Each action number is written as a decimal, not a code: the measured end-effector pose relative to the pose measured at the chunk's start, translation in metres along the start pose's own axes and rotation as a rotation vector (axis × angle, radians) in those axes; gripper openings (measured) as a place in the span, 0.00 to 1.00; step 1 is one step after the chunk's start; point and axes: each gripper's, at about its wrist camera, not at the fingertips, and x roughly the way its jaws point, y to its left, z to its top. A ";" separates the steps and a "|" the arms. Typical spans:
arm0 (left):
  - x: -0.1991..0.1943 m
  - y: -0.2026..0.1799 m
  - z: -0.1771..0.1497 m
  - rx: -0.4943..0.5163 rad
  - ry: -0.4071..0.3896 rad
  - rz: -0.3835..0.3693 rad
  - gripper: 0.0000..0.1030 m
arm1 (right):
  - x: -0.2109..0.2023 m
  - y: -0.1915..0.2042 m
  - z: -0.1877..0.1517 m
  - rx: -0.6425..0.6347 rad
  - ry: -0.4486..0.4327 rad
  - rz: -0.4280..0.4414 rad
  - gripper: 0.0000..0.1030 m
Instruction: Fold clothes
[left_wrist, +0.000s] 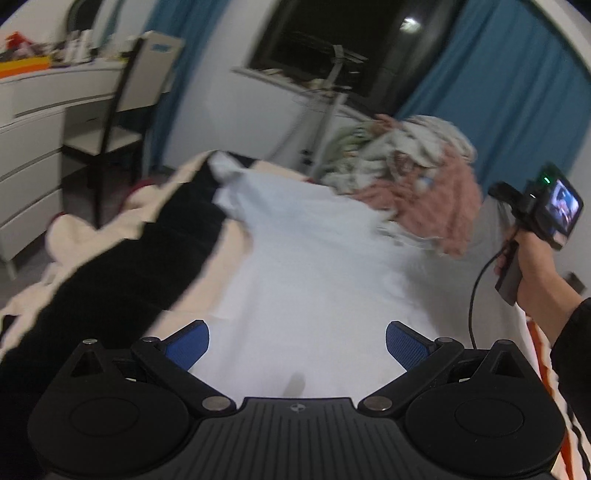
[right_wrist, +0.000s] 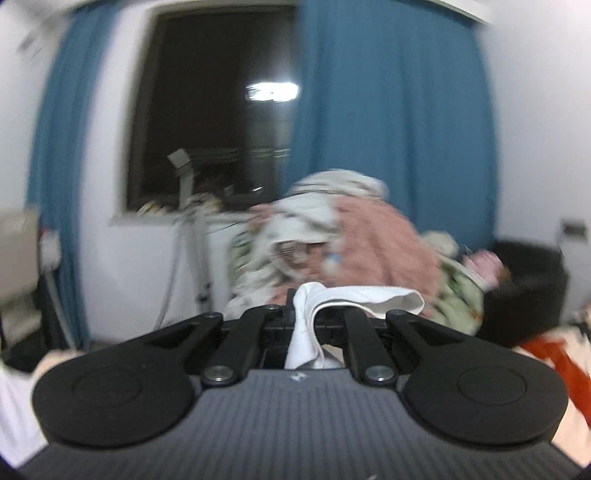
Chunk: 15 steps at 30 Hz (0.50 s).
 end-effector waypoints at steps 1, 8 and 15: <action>0.003 0.007 0.002 -0.011 0.001 0.014 1.00 | 0.006 0.028 -0.004 -0.046 0.012 0.020 0.08; 0.038 0.034 0.006 -0.001 0.010 0.067 1.00 | 0.056 0.135 -0.073 -0.155 0.187 0.081 0.09; 0.074 0.029 0.005 0.050 0.046 0.072 1.00 | 0.069 0.146 -0.095 -0.054 0.290 0.178 0.90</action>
